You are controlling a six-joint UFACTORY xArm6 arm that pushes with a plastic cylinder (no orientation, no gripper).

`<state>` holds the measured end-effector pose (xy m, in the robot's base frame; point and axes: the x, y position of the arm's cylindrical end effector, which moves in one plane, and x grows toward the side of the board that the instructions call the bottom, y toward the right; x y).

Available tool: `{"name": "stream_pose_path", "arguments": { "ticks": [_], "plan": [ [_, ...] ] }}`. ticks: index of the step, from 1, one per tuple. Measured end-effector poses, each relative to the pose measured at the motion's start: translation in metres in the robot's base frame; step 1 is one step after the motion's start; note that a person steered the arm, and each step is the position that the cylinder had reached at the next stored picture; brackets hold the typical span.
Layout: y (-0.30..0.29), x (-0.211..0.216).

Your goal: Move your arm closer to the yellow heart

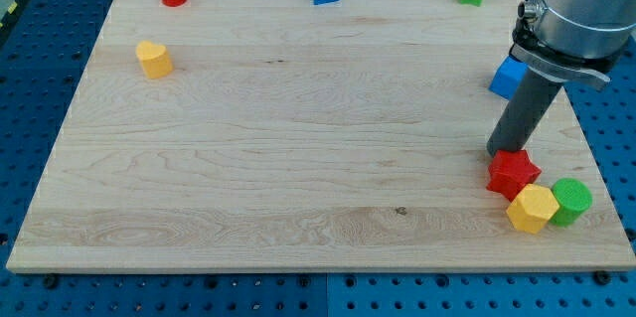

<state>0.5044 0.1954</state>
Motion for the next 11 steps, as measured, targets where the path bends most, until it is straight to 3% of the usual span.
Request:
{"name": "stream_pose_path", "arguments": {
  "ticks": [2, 6, 8, 10, 11],
  "plan": [
    [-0.002, -0.002],
    [-0.320, -0.024],
    [-0.365, -0.035],
    [-0.455, -0.075],
    [-0.479, -0.121]
  ]
}}
